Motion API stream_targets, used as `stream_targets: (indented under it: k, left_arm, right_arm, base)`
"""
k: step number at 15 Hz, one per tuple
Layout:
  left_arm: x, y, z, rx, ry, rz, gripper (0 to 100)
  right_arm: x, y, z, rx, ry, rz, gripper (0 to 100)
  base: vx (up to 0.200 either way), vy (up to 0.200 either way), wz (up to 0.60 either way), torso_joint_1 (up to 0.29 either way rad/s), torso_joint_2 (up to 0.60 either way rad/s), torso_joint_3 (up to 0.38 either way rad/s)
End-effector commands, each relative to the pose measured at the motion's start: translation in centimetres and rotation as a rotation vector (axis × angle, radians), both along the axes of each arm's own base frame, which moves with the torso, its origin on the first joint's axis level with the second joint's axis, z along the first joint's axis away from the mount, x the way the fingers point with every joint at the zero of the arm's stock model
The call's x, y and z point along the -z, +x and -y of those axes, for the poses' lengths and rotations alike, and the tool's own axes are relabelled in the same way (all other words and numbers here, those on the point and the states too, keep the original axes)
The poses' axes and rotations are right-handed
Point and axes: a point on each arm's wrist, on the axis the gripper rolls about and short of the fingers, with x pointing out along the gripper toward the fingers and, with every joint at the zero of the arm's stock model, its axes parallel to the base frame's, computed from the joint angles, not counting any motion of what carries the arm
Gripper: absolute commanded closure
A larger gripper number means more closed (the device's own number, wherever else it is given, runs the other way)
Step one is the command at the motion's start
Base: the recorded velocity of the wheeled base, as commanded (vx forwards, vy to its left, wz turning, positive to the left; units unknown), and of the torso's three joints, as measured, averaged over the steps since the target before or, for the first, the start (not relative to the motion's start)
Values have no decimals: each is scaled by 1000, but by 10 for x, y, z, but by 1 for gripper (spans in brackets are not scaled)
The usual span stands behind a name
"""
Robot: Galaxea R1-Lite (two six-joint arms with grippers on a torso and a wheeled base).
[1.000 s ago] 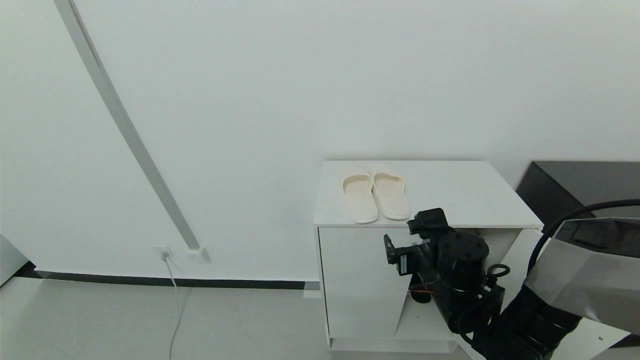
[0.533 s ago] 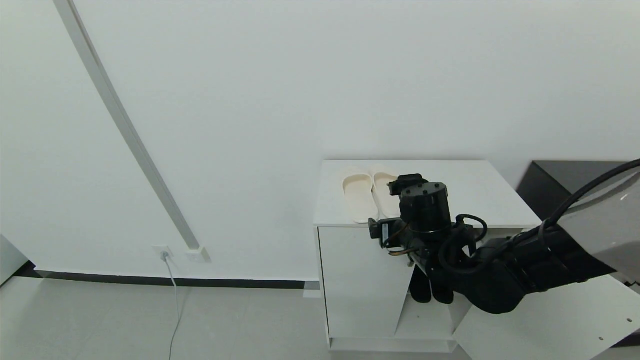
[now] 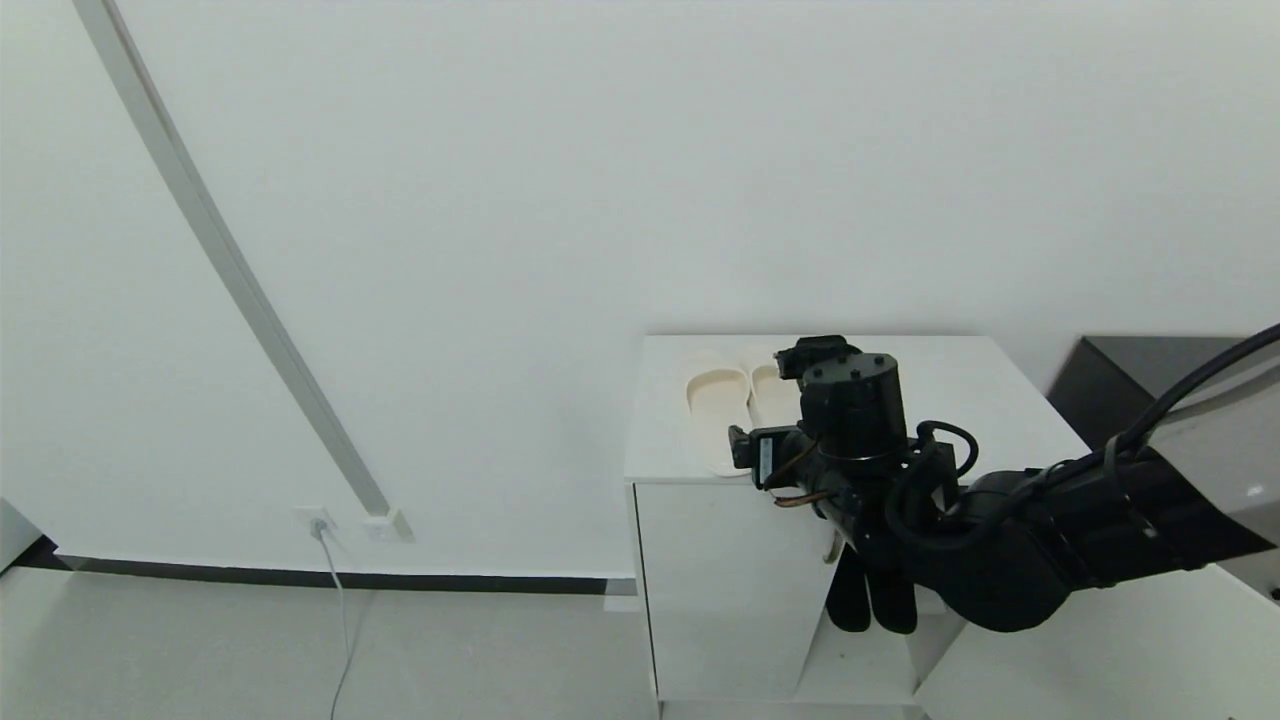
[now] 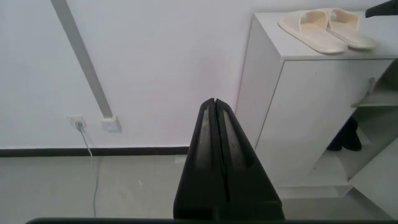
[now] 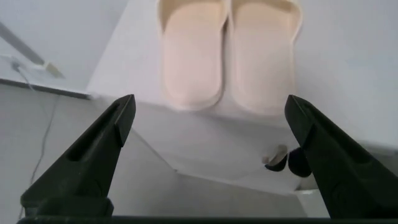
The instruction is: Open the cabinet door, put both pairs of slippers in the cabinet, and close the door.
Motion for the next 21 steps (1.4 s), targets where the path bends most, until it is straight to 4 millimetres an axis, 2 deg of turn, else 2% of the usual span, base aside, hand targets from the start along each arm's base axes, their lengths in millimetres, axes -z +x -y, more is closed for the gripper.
stream_targets:
  k: [1, 7, 10, 14, 16, 19, 21]
  left_arm:
    - [0, 0, 0, -1, 0, -1, 100]
    - [0, 0, 0, -1, -2, -1, 100]
    - [0, 0, 0, -1, -2, -1, 100]
    - [0, 0, 0, -1, -2, -1, 100]
    - [0, 0, 0, -1, -2, -1, 100]
    - [0, 0, 0, -1, -2, -1, 100]
    - [0, 0, 0, -1, -2, -1, 100]
  right_arm:
    - [-2, -4, -1, -5, 1, 3, 0]
    - [3, -8, -5, -19, -11, -9, 0]
    - [16, 1, -9, -16, -10, -10, 0]
    - [40, 19, -11, 8, -21, -18, 0]
    - [52, 43, -9, 45, 6, 17, 0]
    - [64, 59, -9, 47, 10, 15, 0]
    - [76, 84, -13, 73, 22, 32, 0]
  base:
    - [200, 0, 0, 12, 2, -2]
    - [0, 0, 0, 0, 0, 0]
    - [0, 0, 0, 0, 0, 0]
    - [0, 0, 0, 0, 0, 0]
    - [0, 0, 0, 0, 0, 0]
    - [0, 0, 0, 0, 0, 0]
    - [0, 0, 0, 0, 0, 0]
